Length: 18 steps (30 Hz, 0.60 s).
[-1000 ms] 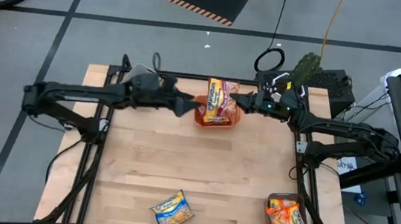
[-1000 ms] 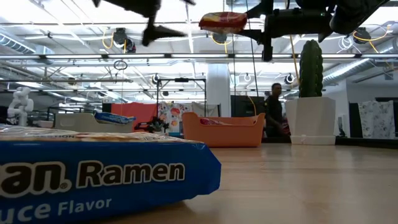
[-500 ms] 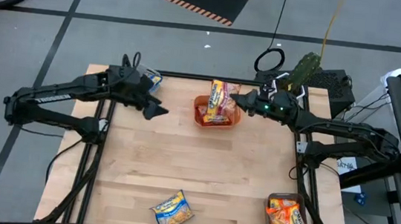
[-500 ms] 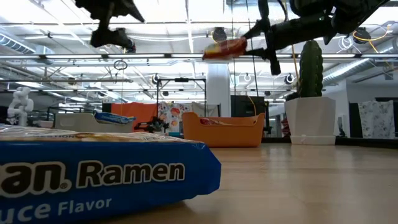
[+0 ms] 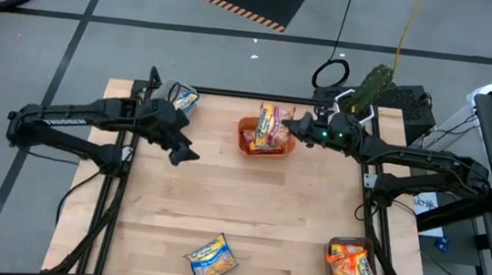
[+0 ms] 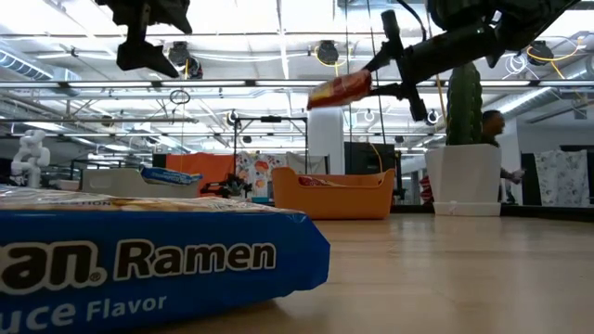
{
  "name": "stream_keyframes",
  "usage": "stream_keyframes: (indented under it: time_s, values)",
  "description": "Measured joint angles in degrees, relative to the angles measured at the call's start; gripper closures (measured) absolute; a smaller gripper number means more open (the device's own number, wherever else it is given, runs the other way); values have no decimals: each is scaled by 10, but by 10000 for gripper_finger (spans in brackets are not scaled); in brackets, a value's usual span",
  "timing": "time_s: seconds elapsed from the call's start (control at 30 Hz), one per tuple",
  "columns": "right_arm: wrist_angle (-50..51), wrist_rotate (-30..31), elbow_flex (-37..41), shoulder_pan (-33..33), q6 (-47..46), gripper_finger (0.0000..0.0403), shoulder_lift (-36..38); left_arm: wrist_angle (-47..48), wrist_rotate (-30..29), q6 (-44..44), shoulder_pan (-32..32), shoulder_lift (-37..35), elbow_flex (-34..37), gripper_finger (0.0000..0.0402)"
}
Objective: Sort Maruchan noodles
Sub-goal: Put the red noodle pack into the orange bin
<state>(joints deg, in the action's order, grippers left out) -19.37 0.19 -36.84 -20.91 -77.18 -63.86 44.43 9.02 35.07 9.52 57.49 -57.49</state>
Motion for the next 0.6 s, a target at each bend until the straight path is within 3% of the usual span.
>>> stream_keyframes:
  time_s: [0.33, 0.6]
  values:
    - [25, -2, 0, 0, 4, 284, 0, -37, -19, 57, -30, 11, 0, 39]
    - [57, -19, -1, -12, 81, 284, -17, -101, -71, 100, -75, 41, 0, 39]
